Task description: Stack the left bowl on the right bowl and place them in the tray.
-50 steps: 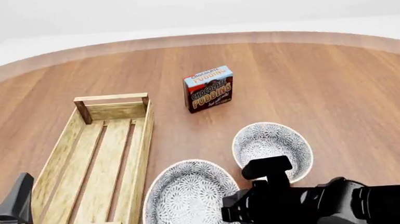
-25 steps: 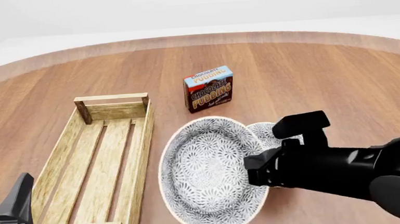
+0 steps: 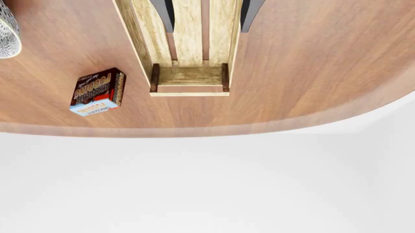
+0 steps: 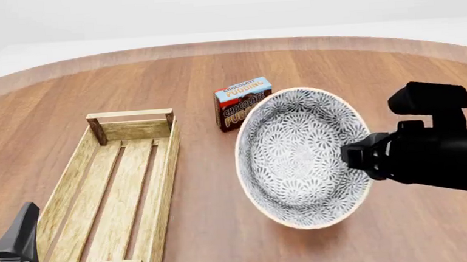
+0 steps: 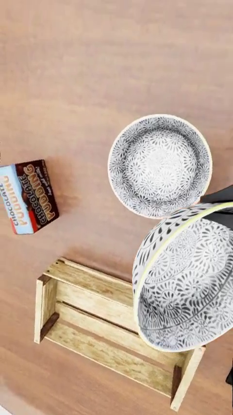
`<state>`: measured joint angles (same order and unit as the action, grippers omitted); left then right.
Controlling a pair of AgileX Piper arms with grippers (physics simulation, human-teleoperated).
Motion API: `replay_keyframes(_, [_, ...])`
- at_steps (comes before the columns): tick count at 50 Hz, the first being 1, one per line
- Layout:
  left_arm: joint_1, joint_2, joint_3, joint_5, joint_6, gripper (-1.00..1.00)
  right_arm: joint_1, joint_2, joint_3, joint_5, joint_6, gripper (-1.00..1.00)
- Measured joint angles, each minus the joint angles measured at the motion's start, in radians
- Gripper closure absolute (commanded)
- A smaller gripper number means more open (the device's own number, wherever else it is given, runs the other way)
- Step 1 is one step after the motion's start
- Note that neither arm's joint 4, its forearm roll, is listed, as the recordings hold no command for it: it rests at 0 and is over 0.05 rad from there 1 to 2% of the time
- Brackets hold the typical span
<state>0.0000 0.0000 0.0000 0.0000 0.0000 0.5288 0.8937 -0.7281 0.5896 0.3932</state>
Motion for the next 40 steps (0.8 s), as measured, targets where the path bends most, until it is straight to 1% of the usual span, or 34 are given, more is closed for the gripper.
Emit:
replay_keyframes(9, [0.0,0.0,0.0,0.0,0.0,-1.0,-0.065,0.007,-0.045,0.06,-0.007,1.0])
replay_keyframes(18, [0.0,0.0,0.0,0.0,0.0,-1.0,-0.114,0.039,-0.091,0.093,-0.008,1.0])
replay_keyframes(31, [0.0,0.0,0.0,0.0,0.0,-1.0,-0.136,0.106,-0.121,0.088,0.02,1.0])
replay_keyframes(40, [0.0,0.0,0.0,0.0,0.0,-1.0,-0.134,0.146,-0.132,0.077,0.056,1.0])
